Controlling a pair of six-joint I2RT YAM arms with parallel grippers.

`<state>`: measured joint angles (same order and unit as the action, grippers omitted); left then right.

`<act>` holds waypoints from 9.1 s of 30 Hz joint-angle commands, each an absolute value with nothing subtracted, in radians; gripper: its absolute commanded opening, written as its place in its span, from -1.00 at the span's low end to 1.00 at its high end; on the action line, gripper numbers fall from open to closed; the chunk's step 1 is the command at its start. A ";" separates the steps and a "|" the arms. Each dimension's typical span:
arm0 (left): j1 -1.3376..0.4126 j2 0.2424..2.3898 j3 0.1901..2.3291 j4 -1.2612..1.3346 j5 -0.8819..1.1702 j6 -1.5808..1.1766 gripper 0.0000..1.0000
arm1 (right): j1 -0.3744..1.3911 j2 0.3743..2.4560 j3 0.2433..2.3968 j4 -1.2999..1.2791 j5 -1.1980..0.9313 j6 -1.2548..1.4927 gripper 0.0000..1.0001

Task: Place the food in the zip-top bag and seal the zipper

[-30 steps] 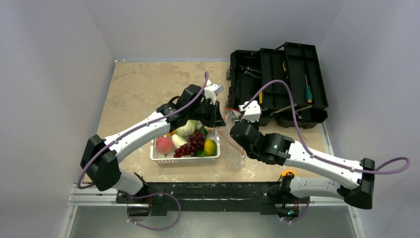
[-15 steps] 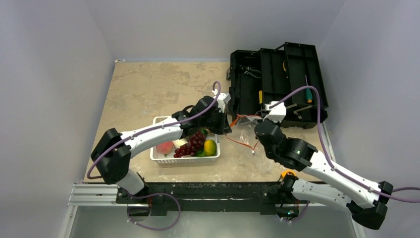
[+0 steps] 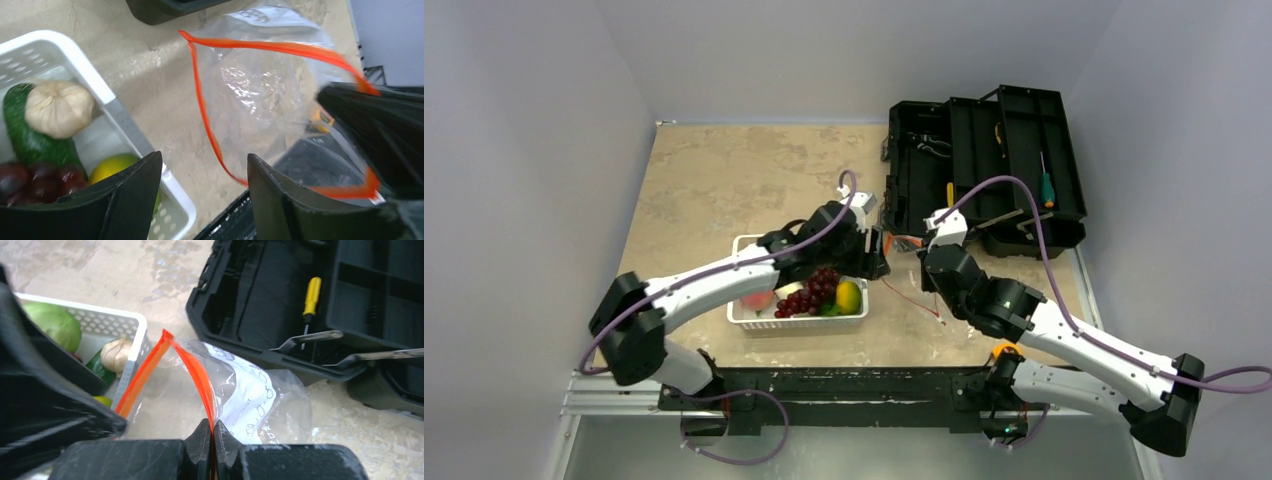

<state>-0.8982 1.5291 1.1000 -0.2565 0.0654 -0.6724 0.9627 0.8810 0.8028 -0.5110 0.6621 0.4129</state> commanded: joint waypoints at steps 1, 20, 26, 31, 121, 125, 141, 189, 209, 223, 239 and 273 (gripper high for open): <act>-0.904 1.289 1.053 -0.327 0.016 -0.680 0.40 | 0.962 0.895 0.789 -0.420 0.569 0.357 -1.00; -0.905 0.951 0.864 -0.637 -0.225 -0.553 0.93 | 0.963 0.892 0.728 -0.316 0.424 0.313 -1.00; -0.905 1.081 0.907 -0.661 -0.266 -0.452 0.80 | 0.961 0.883 0.731 -0.328 0.421 0.315 -1.00; -0.905 1.164 0.946 -0.655 -0.275 -0.416 0.58 | 0.962 0.870 0.712 -0.310 0.422 0.316 -1.00; -0.914 1.347 0.915 0.153 0.064 -1.005 -1.00 | 0.962 0.729 0.577 -0.153 0.298 0.249 -1.00; -0.916 1.387 0.872 0.297 0.075 -1.094 -1.00 | 0.962 0.710 0.576 -0.148 0.259 0.247 -1.00; -0.917 1.480 0.923 0.295 0.116 -1.220 -0.54 | 0.962 0.699 0.564 -0.131 0.266 0.248 -1.00; -1.109 1.333 0.956 -0.194 -0.178 -0.831 -0.51 | 0.962 0.565 0.594 -0.136 0.253 0.302 -1.00; -0.983 1.309 1.154 -0.065 0.115 -1.073 -1.00 | 0.962 0.643 0.689 -0.296 0.501 0.368 -1.00; -0.926 1.318 1.173 -0.326 0.057 -0.928 -1.00 | 0.962 0.522 0.807 -0.391 0.578 0.335 -1.00; -1.109 1.334 0.994 -0.192 0.028 -1.035 0.33 | 0.962 0.621 0.717 -0.291 0.509 0.347 -1.00; -1.026 1.332 1.039 -0.098 0.131 -1.084 -1.00 | 0.962 0.506 0.779 -0.389 0.554 0.350 -1.00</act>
<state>-1.0355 1.3758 1.0634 -0.0834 0.1703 -1.0889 0.9615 0.4709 0.8043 -0.4404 0.5819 0.3359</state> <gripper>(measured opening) 0.006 0.004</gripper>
